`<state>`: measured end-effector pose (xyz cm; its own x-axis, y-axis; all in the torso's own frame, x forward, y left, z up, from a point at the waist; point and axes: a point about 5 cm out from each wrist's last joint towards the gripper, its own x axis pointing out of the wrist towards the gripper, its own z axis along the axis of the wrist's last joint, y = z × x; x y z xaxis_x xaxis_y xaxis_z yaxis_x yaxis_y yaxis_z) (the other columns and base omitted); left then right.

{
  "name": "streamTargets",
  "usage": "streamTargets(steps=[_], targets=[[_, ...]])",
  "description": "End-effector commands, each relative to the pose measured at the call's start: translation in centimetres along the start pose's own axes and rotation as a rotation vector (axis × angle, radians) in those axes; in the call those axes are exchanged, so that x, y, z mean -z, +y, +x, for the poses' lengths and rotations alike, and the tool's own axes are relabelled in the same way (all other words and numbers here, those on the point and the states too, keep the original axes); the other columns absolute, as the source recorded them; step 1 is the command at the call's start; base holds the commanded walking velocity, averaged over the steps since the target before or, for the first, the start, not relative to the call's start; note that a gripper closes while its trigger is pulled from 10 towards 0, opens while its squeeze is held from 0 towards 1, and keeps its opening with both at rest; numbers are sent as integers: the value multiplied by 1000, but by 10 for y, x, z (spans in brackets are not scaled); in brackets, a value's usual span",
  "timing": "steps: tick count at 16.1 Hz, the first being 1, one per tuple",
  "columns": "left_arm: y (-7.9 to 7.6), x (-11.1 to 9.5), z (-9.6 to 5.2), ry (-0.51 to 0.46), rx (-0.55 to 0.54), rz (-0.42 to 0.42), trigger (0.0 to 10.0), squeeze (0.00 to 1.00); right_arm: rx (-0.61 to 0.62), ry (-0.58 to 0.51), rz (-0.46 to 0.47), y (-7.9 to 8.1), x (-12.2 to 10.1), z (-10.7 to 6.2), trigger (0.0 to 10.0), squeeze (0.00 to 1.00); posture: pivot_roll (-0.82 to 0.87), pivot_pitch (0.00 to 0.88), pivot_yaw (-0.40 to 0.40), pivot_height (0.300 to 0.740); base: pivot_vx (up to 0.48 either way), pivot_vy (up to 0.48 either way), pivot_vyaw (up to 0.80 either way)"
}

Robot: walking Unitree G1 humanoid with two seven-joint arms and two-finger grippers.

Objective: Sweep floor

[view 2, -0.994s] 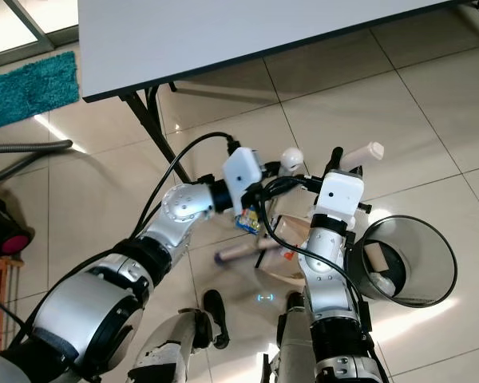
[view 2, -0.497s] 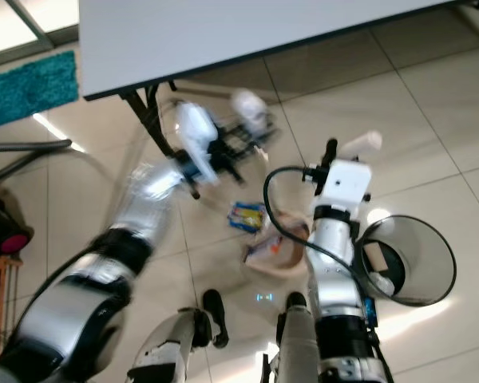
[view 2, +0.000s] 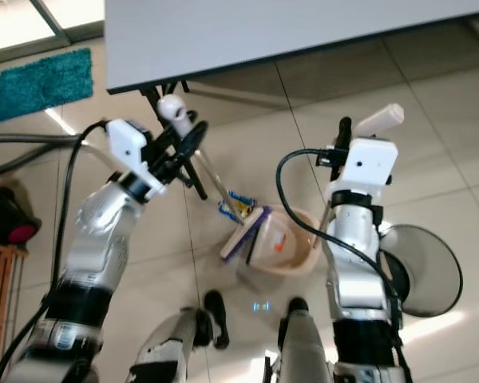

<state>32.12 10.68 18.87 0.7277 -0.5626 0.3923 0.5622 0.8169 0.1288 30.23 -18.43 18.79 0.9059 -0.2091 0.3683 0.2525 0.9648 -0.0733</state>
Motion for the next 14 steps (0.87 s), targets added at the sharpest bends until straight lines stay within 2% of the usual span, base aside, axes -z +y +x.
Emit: streamTargets(steps=[1, 3, 4, 5, 9, 12, 14], targets=[[7, -10, -5, -9, -37, 59, 10000, 0, -3, -30, 16, -2, -10, 0, 10000, 0, 28, 231, 104, 740, 465, 0, 0], [10, -10, -14, 18, -64, 88, 10000, 0, -1, -27, 19, -3, -11, 0, 10000, 0, 32, 214, 99, 740, 469, 0, 0], [12, -11, -25, 43, -88, 105, 10000, 0, 8, -22, 37, -5, -16, -2, 10000, 0, 31, 200, 92, 740, 472, 0, 0], [14, -12, -29, 48, -105, 109, 10000, 0, 12, -26, 40, -6, -18, -2, 10000, 0, 34, 186, 82, 740, 472, 0, 0], [19, -12, -41, 88, -161, 138, 10000, 0, 0, -10, 40, -5, -17, -4, 10000, 0, 39, 158, 75, 740, 472, 0, 0], [16, -7, -50, 118, -179, 135, 10000, 0, -11, 7, 49, -2, -11, -8, 10000, 0, 40, 152, 75, 740, 477, 0, 0], [11, -6, -53, 130, -173, 134, 10000, 0, -34, 15, 21, -1, -10, -10, 10000, 0, 37, 144, 72, 740, 480, 0, 0]])
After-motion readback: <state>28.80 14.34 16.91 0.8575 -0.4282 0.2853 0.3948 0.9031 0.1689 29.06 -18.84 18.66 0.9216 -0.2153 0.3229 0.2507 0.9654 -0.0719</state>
